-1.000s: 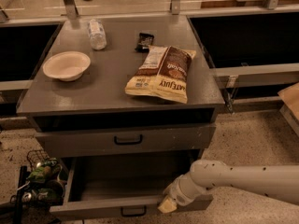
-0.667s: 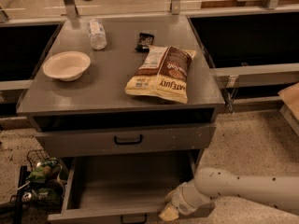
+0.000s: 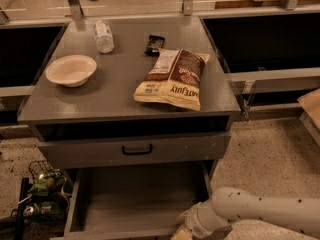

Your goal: Open middle drawer

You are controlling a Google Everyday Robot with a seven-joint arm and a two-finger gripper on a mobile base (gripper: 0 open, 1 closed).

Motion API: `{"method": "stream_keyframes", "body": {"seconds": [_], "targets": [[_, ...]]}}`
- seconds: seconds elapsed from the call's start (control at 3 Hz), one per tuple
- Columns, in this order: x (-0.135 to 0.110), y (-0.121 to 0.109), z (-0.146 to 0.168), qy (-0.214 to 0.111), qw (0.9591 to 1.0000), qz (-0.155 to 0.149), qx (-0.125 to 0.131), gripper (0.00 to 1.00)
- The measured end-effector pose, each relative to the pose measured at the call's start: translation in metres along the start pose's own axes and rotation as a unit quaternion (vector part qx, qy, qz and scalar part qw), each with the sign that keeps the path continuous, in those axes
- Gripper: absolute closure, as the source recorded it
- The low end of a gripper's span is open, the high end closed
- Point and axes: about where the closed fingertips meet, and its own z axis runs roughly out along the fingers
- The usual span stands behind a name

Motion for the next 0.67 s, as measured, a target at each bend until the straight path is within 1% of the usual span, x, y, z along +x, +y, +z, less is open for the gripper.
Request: {"method": "stream_keyframes", "body": {"seconds": [0.33, 0.67], "targets": [[0.0073, 0.0137, 0.0004, -0.006, 0.9999, 0.009, -0.005, 1.0], [0.0068, 0.0188, -0.0008, -0.014, 0.9998, 0.015, -0.001, 1.0]]}}
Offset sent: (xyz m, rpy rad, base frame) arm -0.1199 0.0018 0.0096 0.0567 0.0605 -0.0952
